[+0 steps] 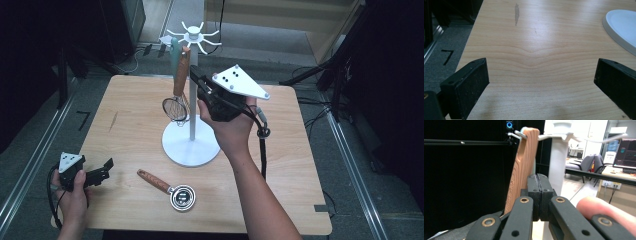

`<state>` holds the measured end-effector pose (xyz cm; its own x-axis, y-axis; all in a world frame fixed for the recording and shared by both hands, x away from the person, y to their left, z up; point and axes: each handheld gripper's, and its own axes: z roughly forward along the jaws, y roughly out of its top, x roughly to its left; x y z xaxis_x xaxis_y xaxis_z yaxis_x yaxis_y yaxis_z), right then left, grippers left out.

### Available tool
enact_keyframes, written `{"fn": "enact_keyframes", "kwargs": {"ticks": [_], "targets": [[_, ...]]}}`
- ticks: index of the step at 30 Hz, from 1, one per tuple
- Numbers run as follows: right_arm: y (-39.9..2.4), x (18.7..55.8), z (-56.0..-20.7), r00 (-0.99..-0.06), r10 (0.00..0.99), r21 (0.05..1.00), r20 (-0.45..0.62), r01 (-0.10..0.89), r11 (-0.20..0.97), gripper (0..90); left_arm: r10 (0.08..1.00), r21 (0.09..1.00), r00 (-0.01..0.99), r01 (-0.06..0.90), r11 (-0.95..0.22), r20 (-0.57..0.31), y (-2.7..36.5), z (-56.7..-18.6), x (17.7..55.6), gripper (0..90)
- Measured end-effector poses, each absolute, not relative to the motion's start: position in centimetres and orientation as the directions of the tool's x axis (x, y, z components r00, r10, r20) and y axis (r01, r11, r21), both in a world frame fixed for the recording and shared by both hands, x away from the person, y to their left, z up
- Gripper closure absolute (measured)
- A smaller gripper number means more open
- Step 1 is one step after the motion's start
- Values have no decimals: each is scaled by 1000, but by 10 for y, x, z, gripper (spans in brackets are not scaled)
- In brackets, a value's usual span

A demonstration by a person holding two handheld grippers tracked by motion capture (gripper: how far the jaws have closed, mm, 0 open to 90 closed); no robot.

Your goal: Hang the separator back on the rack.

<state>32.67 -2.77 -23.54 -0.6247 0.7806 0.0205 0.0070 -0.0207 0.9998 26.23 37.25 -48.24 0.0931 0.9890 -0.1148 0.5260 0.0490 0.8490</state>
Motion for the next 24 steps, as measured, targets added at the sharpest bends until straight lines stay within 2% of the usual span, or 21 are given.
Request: {"fn": "enact_keyframes", "kwargs": {"ticks": [8,12,14,18,24], "targets": [[-47,325,-252,-592,805,999,31,37,-11,896,989,847,106,531,34,-107,369,-483,263,2],[-57,325,-264,-576,817,999,34,51,-5,881,992,841,81,540,41,-101,365,-483,264,133],[-62,325,-270,-567,823,998,40,63,-5,880,991,835,90,549,36,-102,362,-483,265,149],[-72,324,-282,-553,832,996,49,84,-3,859,989,829,124,559,-7,-76,356,-484,265,249],[-88,320,-303,-528,847,993,58,119,6,810,981,829,170,560,-18,-93,353,-484,265,498]]}}
